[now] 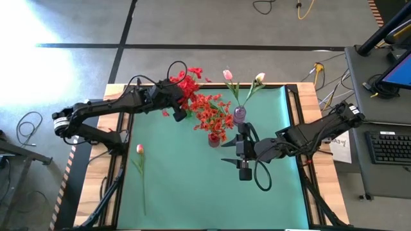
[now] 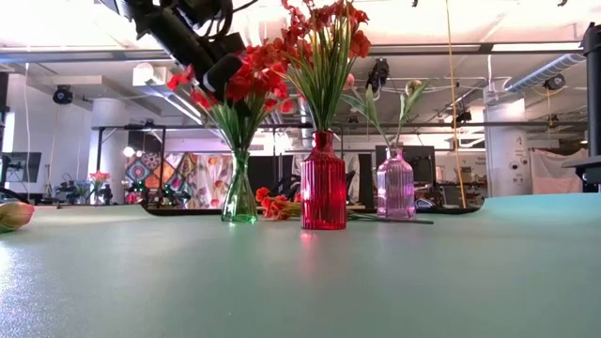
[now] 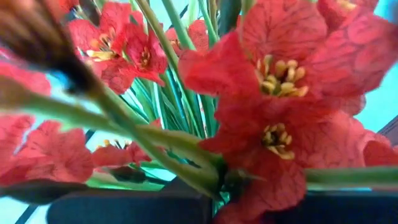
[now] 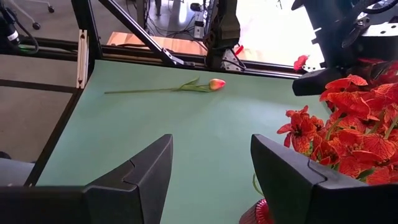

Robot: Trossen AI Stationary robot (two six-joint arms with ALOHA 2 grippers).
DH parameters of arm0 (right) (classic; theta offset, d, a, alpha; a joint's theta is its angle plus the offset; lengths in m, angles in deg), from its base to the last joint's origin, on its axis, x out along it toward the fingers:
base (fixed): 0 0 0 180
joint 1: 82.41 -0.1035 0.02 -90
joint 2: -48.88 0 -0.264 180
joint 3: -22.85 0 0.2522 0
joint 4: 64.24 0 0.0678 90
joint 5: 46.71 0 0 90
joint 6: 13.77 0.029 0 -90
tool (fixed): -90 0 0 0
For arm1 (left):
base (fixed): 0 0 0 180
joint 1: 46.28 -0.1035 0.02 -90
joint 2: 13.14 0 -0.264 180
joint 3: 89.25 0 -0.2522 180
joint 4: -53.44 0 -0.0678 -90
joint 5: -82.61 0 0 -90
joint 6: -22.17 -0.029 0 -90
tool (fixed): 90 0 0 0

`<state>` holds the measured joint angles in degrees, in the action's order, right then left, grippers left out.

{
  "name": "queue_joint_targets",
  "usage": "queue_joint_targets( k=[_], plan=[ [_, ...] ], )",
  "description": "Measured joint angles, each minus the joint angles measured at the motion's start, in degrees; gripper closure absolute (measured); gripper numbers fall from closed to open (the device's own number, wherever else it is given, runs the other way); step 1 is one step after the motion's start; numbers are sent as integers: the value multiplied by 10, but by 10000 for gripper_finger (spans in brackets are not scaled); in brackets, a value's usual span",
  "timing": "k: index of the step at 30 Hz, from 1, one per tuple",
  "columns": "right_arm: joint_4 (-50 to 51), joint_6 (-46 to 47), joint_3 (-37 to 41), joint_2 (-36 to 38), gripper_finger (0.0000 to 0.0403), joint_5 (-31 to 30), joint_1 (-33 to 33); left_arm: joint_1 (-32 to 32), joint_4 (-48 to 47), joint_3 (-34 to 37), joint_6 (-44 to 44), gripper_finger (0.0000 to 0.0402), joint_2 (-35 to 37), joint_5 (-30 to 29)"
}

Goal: Sort flowers into vase by color
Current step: Put the red flowers into the green vase

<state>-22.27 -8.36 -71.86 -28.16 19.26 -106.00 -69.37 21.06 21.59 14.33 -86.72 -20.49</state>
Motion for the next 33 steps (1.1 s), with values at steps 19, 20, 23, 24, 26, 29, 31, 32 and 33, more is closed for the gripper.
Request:
queue_joint_targets(
  k=[19,20,23,24,26,29,31,32,33],
  plan=[
    [0,0,0,0,193,0,0,0,-59,-40,0,334,13,2],
    [0,0,0,0,193,0,0,0,-68,-45,0,327,13,2],
    [0,0,0,0,193,0,0,0,-89,-54,4,307,13,2],
    [0,0,0,0,193,0,0,0,-90,-56,5,300,13,2],
    [0,0,0,0,193,0,0,0,-90,-58,7,285,14,2],
    [0,0,0,0,193,0,0,0,-105,-68,9,262,14,2],
    [0,0,0,0,193,0,0,0,-124,-82,10,249,14,2],
    [0,0,0,0,193,0,0,0,-134,-90,12,242,14,2],
    [0,0,0,0,193,0,0,0,-145,-100,15,236,14,2]
  ],
)
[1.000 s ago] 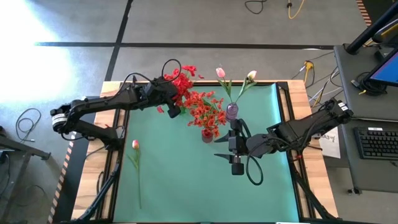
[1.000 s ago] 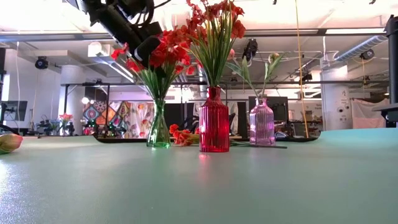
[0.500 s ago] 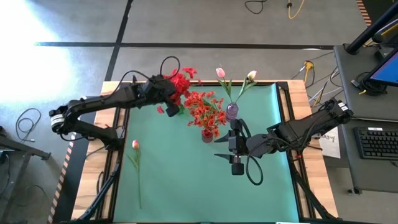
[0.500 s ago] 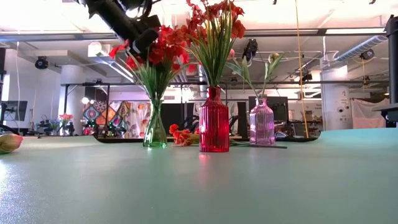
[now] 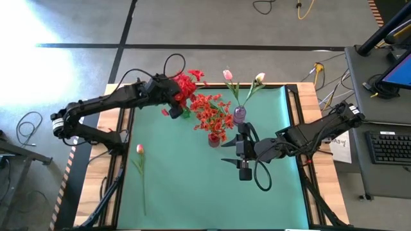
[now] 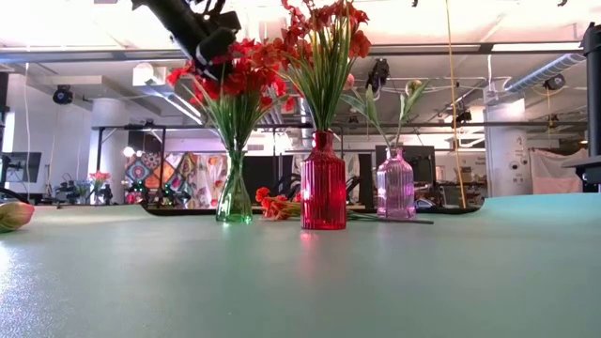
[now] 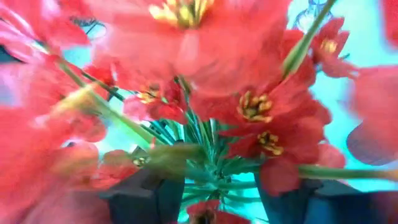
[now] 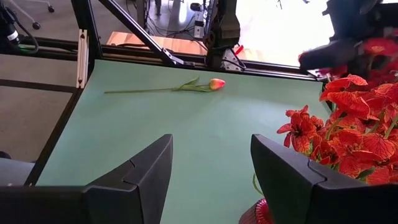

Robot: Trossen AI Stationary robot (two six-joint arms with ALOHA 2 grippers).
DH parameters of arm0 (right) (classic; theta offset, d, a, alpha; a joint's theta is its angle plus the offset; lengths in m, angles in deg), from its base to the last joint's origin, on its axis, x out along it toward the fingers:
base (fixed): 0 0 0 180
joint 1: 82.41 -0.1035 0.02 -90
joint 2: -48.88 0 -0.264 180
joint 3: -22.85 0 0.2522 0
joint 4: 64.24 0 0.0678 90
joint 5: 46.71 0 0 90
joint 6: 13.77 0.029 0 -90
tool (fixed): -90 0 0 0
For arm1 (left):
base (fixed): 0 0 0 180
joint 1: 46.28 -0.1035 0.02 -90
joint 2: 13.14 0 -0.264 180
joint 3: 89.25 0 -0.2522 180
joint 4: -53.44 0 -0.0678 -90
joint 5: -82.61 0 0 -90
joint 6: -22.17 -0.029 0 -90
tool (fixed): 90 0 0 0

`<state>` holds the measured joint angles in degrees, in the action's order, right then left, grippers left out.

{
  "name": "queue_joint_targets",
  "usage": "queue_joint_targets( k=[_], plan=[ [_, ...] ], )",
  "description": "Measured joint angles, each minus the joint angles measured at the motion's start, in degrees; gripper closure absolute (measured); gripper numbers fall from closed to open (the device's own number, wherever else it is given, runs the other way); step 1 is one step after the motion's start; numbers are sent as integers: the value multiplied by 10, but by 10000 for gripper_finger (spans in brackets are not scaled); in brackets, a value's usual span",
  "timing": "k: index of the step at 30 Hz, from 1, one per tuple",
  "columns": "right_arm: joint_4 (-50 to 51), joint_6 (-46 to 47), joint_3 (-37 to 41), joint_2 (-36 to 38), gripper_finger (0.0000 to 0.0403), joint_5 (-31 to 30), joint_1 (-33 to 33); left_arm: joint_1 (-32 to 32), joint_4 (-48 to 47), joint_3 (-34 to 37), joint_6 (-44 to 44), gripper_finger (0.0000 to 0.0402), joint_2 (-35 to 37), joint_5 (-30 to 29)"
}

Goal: Sort flowers into vase by color
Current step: Put the red flowers into the green vase, then put the pink tulip into the purple vase

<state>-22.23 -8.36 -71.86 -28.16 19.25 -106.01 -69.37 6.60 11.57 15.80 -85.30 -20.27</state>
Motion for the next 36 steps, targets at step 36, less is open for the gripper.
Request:
queue_joint_targets(
  k=[36],
  plan=[
    [184,121,5,30,193,1,-1,108,-306,-229,152,221,14,16]
  ],
)
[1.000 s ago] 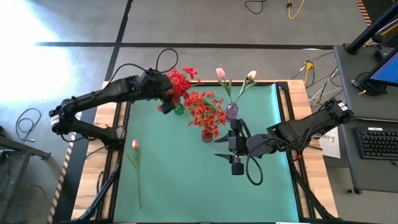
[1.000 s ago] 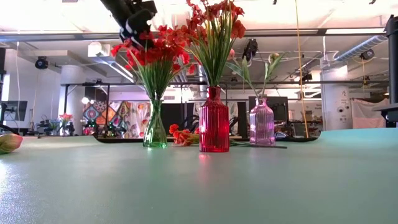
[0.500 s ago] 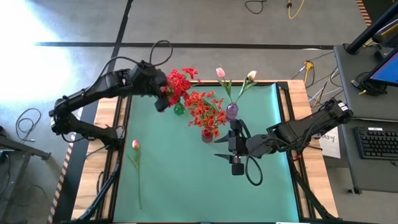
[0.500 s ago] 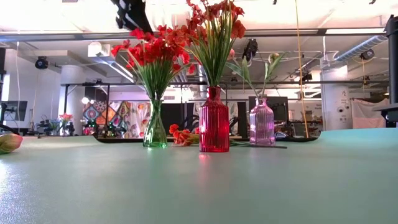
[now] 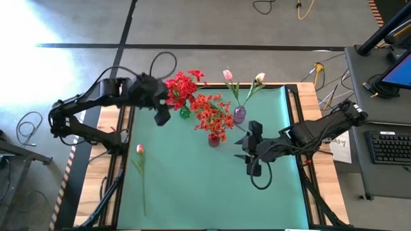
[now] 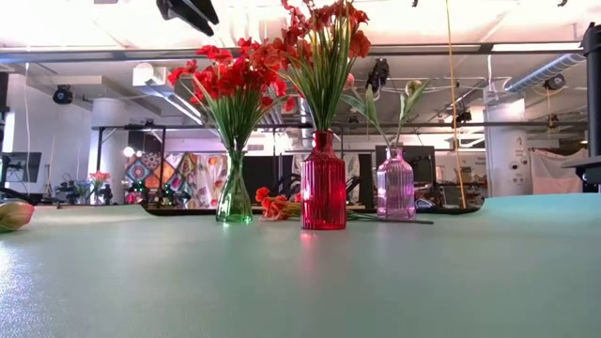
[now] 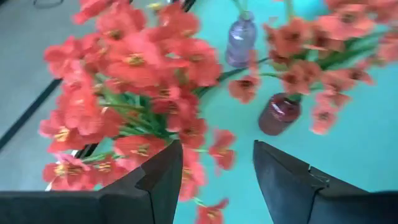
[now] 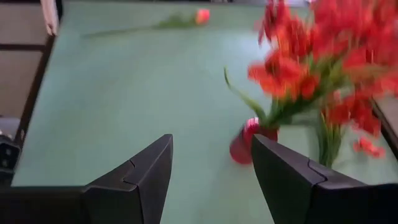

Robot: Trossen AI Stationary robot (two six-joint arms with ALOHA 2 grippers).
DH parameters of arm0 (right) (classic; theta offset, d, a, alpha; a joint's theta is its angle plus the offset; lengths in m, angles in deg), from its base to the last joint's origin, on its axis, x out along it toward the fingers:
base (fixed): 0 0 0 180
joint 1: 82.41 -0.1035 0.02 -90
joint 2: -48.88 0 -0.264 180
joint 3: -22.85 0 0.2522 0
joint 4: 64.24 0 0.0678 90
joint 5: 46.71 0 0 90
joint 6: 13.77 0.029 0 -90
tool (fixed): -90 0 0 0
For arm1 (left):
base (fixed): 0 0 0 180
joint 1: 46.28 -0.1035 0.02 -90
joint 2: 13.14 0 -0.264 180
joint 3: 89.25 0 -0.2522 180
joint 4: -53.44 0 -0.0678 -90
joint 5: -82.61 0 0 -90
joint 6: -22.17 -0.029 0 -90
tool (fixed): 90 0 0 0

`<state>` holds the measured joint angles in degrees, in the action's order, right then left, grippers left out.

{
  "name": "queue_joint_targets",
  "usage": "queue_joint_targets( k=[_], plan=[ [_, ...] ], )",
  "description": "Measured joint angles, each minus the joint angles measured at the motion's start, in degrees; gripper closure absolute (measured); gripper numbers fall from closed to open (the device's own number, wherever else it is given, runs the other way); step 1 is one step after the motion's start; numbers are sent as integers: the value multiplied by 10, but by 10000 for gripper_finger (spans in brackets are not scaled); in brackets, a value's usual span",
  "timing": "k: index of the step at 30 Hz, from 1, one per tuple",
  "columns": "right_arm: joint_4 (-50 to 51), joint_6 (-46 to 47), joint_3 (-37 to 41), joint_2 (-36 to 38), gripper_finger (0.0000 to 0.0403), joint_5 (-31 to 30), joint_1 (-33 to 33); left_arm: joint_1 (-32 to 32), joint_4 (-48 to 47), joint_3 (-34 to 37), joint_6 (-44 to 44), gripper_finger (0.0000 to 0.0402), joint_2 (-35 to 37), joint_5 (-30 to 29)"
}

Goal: Sort flowers into vase by color
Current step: Put the pink tulip into the purple vase

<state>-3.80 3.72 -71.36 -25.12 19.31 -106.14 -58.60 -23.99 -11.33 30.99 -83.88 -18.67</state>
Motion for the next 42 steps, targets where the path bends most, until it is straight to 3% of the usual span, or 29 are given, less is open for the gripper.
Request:
queue_joint_targets(
  k=[17,24,33,42],
  plan=[
    [40,87,86,0,193,0,1,281,-66,-17,167,244,27,-165],
    [12,135,153,10,193,-14,2,373,-12,89,175,244,26,-167],
    [-69,183,248,16,193,-15,49,397,168,277,203,244,34,-153],
    [-137,269,330,15,193,-15,118,397,238,336,222,244,36,-179]
  ],
)
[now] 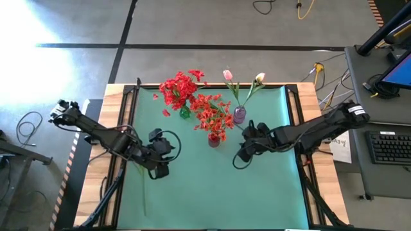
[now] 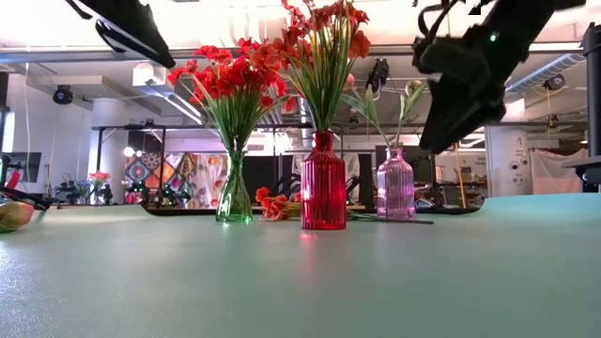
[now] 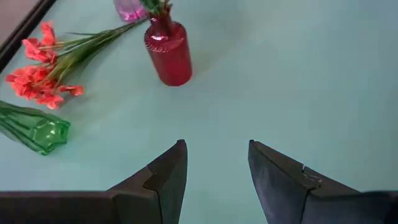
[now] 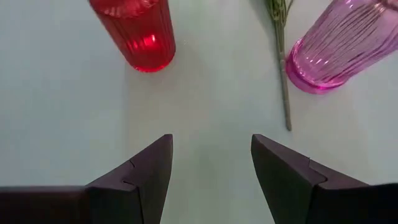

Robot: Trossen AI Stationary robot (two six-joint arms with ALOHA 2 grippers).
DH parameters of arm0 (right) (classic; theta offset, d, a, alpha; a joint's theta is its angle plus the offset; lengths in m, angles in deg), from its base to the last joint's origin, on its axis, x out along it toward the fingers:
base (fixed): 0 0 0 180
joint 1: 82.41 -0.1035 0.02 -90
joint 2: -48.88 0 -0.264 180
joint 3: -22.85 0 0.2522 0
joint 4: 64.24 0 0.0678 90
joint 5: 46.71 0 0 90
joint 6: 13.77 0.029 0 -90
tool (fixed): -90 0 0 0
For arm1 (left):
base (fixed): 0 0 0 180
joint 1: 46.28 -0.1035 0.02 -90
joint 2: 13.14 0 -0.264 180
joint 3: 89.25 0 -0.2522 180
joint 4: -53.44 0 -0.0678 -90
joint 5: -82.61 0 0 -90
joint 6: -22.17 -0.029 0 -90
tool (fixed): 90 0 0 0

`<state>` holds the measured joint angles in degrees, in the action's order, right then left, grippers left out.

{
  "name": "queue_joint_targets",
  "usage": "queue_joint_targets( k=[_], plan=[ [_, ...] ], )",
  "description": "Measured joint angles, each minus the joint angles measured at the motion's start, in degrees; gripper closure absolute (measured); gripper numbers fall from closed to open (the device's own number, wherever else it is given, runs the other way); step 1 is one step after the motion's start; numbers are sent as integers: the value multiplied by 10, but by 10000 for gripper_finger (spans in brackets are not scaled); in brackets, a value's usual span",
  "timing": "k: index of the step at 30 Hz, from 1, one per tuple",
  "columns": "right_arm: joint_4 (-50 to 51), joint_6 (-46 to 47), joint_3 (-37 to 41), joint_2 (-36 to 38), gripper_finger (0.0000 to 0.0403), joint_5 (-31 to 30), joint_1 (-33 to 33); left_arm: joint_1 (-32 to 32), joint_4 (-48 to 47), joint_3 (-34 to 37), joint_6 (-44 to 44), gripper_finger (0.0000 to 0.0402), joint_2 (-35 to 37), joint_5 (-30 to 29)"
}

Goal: Sort flowers into vase by color
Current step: Put the pink tulip into the purple vase

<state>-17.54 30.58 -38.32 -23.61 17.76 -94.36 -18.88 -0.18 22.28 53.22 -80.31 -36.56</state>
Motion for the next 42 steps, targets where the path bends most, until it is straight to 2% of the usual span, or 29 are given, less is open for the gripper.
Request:
queue_joint_targets(
  k=[5,8,15,19,24,30,37,42],
  plan=[
    [-59,-7,47,0,193,31,41,0,1,14,1,244,0,-2],
    [-79,-7,70,0,193,44,62,0,-17,19,45,244,0,16],
    [-84,0,97,0,193,45,87,3,-122,19,271,244,-7,109],
    [-86,0,98,0,193,45,89,3,-194,19,406,244,-22,130],
    [-89,-8,98,0,193,46,89,6,-284,19,549,244,-58,190],
    [-97,-25,98,0,193,46,89,8,-305,19,612,244,-98,212],
    [-97,-51,91,0,193,70,89,12,-329,23,618,244,-132,249],
    [-97,-70,80,0,193,80,88,41,-307,38,659,229,-140,255]
  ],
)
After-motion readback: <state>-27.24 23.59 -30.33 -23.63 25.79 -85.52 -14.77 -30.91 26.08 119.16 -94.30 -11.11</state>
